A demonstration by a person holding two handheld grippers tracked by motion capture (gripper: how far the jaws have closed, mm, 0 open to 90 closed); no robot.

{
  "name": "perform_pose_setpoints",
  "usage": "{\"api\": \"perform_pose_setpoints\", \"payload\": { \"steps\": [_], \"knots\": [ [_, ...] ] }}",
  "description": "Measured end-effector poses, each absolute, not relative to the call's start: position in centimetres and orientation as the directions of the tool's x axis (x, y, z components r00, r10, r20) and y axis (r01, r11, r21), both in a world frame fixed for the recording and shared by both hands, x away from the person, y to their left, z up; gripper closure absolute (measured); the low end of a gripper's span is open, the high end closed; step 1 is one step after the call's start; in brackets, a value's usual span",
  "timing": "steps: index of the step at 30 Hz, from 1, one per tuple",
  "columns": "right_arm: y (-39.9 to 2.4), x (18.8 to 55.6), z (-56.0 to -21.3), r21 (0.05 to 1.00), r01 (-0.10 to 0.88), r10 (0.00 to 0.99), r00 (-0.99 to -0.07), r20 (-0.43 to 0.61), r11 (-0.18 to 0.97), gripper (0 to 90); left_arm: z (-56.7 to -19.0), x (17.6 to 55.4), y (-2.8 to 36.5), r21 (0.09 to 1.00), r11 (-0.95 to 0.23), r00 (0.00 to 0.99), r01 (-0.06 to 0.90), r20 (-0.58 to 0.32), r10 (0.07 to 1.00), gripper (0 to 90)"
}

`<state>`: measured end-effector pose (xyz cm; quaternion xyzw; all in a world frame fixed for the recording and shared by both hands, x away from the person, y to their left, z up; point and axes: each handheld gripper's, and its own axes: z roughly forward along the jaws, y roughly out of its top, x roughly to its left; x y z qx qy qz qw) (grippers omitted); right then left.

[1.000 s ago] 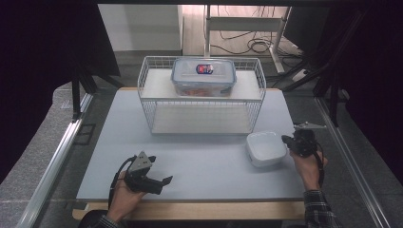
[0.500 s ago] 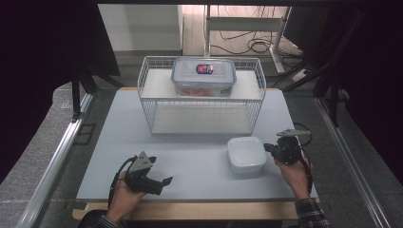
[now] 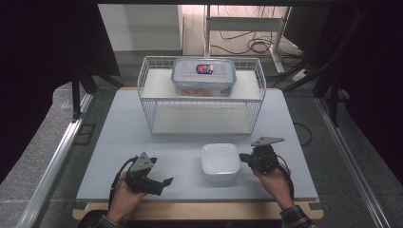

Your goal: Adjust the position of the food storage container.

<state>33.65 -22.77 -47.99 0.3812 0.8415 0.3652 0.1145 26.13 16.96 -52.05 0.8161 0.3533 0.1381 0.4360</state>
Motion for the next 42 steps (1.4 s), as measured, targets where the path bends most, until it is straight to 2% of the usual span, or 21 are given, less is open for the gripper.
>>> {"api": "perform_pose_setpoints", "payload": {
  "steps": [7, 15, 19, 27, 31, 35, 42],
  "knots": [
    [-20.7, 32.5, -48.0, 0.706, 0.535, 0.681, -0.725, 0.103, 0.463, 89.8, -52.1, 26.2, 17.0, 0.806, -0.369, 0.711, 0.463, -0.089, 0.697, 3.5],
    [-19.7, 32.1, -48.1, 0.722, 0.493, 0.658, -0.750, 0.069, 0.486, 87.6, -52.1, 26.2, 17.0, 0.797, -0.369, 0.710, 0.478, -0.103, 0.697, 4.0],
    [-20.5, 32.0, -48.0, 0.734, 0.475, 0.668, -0.743, 0.039, 0.486, 74.5, -52.1, 26.2, 17.2, 0.794, -0.367, 0.709, 0.485, -0.111, 0.697, 4.3],
    [-22.0, 31.3, -48.7, 0.762, 0.483, 0.659, -0.746, 0.101, 0.430, 30.2, -52.2, 26.2, 17.3, 0.794, -0.369, 0.705, 0.483, -0.102, 0.702, 4.3],
    [-21.9, 30.8, -48.8, 0.777, 0.462, 0.656, -0.750, 0.085, 0.428, 16.1, -52.2, 26.2, 17.3, 0.794, -0.373, 0.706, 0.479, -0.097, 0.702, 4.3],
    [-22.0, 30.3, -48.8, 0.787, 0.443, 0.647, -0.759, 0.074, 0.430, 10.2, -52.2, 26.3, 17.3, 0.794, -0.373, 0.705, 0.480, -0.097, 0.702, 4.2],
    [-22.2, 30.2, -48.9, 0.798, 0.431, 0.642, -0.763, 0.074, 0.421, 6.8, -52.2, 26.3, 17.3, 0.793, -0.367, 0.704, 0.486, -0.106, 0.703, 4.2]
  ]
}}
